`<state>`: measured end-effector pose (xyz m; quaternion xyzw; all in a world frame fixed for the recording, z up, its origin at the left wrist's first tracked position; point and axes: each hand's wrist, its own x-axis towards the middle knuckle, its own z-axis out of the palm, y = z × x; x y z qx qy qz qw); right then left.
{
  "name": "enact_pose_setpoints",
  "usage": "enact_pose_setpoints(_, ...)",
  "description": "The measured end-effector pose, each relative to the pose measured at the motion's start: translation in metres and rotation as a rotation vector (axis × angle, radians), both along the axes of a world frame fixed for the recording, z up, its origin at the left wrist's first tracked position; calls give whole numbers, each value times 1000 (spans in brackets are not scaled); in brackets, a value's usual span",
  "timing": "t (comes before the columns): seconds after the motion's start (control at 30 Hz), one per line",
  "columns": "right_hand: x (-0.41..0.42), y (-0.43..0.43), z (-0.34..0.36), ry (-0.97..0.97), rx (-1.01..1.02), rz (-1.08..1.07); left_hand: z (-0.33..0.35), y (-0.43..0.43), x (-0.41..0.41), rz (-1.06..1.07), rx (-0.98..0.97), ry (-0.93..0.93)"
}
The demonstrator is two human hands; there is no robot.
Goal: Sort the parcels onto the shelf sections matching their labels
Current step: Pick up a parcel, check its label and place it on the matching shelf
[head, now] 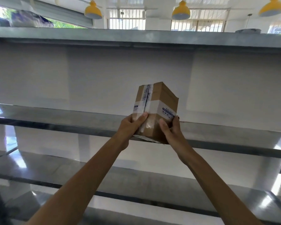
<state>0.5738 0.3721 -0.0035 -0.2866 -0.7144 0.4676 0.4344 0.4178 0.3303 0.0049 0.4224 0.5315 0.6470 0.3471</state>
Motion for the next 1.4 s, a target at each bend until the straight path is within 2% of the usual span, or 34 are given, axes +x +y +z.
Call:
enact_pose_setpoints(0.13,-1,6,-4,-46,-10,-63,-7,2,15,96,81,100)
enact_pose_setpoints(0.23,6,12,-7,-52,-24,-59,-13,3,20,70,104,133)
enact_pose_setpoints(0.33,12,19,-4,-17,-35,-64,-16,1,22,-67,125,40)
enact_pose_setpoints(0.43,16,23,-1,47,-130,16,-11,-1,21,-205,153,-94)
enact_pose_setpoints(0.53,19,24,1,116,-144,128,-1,-1,25,-180,114,-230)
enact_pose_setpoints(0.63,22,25,5,126,-131,187,2,2,29,-173,103,-241)
enact_pose_setpoints(0.87,40,27,10,136,-109,268,7,-1,41,-159,84,-162)
enact_pose_setpoints(1.0,49,24,10,142,-56,169,10,2,50,-83,52,-91)
enact_pose_setpoints(1.2,48,21,10,204,-18,14,14,9,54,-15,104,-26)
enact_pose_setpoints(1.4,53,25,13,234,-47,1,9,13,45,-75,4,-2)
